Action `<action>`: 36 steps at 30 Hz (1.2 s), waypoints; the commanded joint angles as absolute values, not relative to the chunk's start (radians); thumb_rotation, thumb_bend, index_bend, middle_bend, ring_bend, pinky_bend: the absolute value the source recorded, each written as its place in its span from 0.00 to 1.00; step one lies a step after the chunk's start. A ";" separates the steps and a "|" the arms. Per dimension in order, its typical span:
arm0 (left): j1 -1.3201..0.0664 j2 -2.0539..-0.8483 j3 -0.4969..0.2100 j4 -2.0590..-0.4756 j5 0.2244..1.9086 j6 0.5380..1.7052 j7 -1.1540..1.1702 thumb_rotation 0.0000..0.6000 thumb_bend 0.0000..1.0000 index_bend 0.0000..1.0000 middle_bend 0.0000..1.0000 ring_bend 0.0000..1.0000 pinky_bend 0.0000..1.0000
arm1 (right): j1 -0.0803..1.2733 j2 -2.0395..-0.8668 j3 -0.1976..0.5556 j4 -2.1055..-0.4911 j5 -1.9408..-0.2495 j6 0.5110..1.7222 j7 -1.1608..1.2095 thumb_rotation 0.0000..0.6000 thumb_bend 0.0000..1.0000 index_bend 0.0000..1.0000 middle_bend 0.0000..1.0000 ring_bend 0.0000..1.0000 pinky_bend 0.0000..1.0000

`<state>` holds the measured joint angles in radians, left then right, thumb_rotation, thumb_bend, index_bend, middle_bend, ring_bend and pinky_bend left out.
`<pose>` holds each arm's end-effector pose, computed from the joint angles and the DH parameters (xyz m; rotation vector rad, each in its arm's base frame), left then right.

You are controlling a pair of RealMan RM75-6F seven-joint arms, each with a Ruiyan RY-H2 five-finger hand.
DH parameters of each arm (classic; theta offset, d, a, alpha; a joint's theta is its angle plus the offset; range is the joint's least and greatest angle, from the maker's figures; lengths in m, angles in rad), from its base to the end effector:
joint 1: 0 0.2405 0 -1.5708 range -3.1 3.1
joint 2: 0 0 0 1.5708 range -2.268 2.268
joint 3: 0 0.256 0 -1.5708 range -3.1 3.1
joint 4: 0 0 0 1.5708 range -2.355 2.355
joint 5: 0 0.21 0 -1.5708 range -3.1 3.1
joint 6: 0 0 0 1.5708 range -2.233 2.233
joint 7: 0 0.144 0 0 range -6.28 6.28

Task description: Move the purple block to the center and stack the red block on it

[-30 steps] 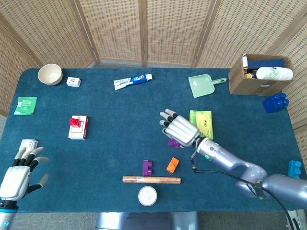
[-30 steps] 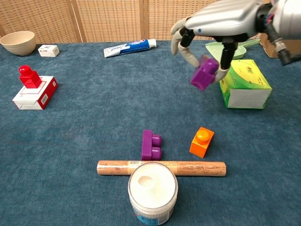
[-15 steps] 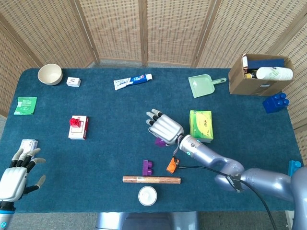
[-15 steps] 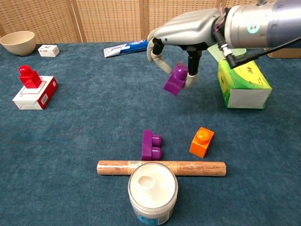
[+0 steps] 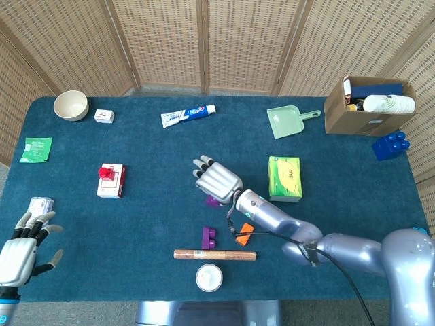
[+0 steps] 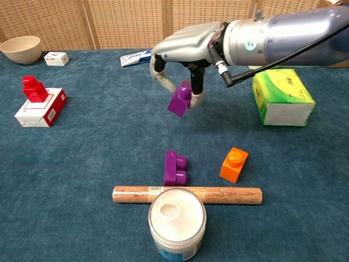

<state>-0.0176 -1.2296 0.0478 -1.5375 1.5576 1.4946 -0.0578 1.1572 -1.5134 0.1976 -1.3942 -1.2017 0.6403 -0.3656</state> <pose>-0.3237 0.1386 0.1150 -1.4109 -1.0614 -0.8999 -0.0160 -0.3861 -0.0324 2.3394 -0.4480 0.8750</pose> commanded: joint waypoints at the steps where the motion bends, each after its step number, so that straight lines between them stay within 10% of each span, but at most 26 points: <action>1: -0.016 -1.230 0.048 -1.533 1.555 1.494 -0.063 1.00 0.38 0.34 0.17 0.17 0.00 | 1.175 -1.539 0.200 -1.374 -1.187 0.631 -0.372 1.00 0.03 0.67 0.26 0.08 0.13; 36: 0.002 -1.233 0.054 -1.506 1.558 1.504 -0.089 1.00 0.38 0.34 0.17 0.17 0.00 | 1.254 -1.657 0.139 -1.203 -1.130 0.576 -0.454 1.00 0.03 0.65 0.26 0.05 0.13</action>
